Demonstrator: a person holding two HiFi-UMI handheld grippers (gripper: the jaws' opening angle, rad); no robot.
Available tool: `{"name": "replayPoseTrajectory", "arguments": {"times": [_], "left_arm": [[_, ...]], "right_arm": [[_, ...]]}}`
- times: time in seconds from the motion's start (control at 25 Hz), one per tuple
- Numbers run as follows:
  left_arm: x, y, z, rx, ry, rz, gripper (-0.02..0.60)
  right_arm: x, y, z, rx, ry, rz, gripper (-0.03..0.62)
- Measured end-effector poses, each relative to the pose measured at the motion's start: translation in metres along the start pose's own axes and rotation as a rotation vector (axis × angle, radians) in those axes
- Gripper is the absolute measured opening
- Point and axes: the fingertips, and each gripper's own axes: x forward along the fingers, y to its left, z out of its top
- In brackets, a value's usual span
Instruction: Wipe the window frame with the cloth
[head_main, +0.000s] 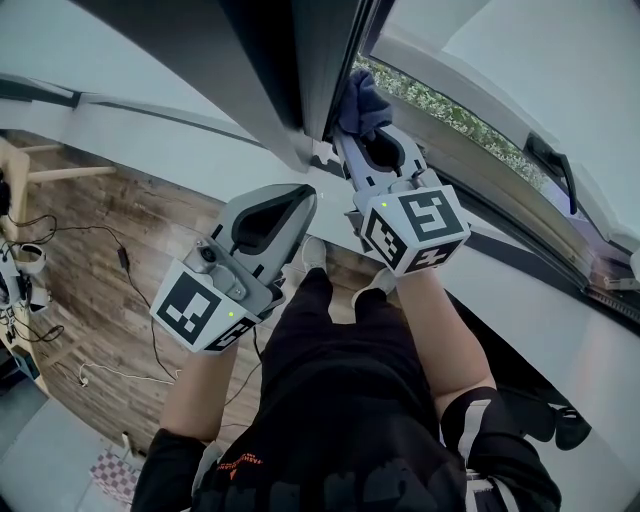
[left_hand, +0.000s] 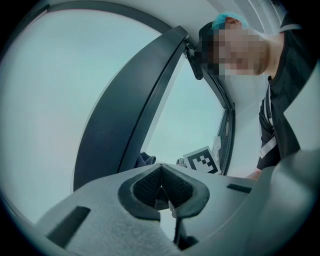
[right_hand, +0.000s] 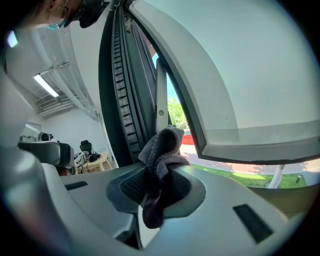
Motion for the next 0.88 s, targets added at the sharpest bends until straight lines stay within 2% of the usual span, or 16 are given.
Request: {"name": "replayPoseTrajectory", "arguments": {"times": [0.4,0.88], "left_arm": [[-0.001,0.002,-0.007,-0.011,0.010,-0.003,0.020],[0.002,0.000,-0.008,-0.014,0.019,-0.020,0.020]], "right_arm": [[0.007,-0.006,-0.026,0.011,0.091,-0.027,0.058],[0.003,-0.013,-0.031,-0.036,0.144,-0.083,0.057]]}}
